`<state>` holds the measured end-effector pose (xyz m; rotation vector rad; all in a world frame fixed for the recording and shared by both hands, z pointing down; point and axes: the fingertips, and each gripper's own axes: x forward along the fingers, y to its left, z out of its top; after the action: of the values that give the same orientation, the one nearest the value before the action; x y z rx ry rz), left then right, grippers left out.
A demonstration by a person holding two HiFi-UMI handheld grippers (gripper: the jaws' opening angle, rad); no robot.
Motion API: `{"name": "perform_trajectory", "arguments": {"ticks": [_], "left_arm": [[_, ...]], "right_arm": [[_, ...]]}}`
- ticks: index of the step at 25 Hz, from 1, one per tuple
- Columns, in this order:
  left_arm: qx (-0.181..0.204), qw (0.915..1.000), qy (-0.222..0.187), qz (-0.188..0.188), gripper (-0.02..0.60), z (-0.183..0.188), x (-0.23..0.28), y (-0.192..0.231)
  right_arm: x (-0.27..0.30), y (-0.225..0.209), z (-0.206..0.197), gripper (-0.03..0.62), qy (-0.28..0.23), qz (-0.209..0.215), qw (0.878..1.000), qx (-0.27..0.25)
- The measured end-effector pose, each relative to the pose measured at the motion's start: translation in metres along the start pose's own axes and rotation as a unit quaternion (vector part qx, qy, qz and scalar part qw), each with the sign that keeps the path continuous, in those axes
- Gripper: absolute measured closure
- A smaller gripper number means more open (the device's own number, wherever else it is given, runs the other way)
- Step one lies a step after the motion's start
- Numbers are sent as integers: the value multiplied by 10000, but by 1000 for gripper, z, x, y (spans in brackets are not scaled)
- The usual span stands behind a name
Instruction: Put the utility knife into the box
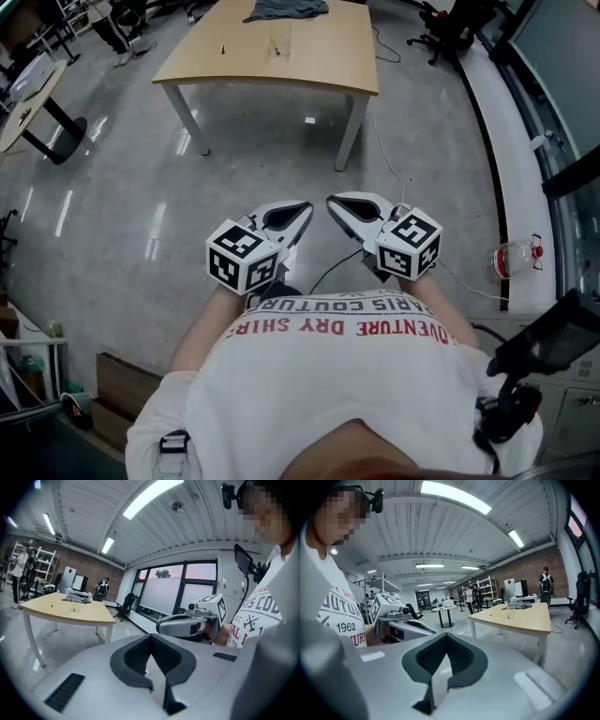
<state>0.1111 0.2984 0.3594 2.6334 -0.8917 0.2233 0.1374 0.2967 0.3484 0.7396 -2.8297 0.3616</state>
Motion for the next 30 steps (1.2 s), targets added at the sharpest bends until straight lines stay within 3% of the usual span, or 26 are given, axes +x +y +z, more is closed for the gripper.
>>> {"name": "perform_trajectory", "arguments": {"ticks": [5, 11, 19, 30], "left_arm": [[-88, 9998, -150, 77, 580, -5, -23, -28], [-127, 9996, -164, 190, 579, -7, -37, -24], [30, 9996, -132, 247, 580, 8, -40, -25], [166, 9993, -109, 313, 580, 3, -40, -62]], "right_arm": [[-24, 30, -2, 592, -104, 31, 9998, 160], [-22, 41, -3, 592, -54, -11, 10000, 57], [-20, 45, 9, 592, -181, 50, 9998, 40], [-55, 62, 3, 592, -341, 134, 9993, 14]]}}
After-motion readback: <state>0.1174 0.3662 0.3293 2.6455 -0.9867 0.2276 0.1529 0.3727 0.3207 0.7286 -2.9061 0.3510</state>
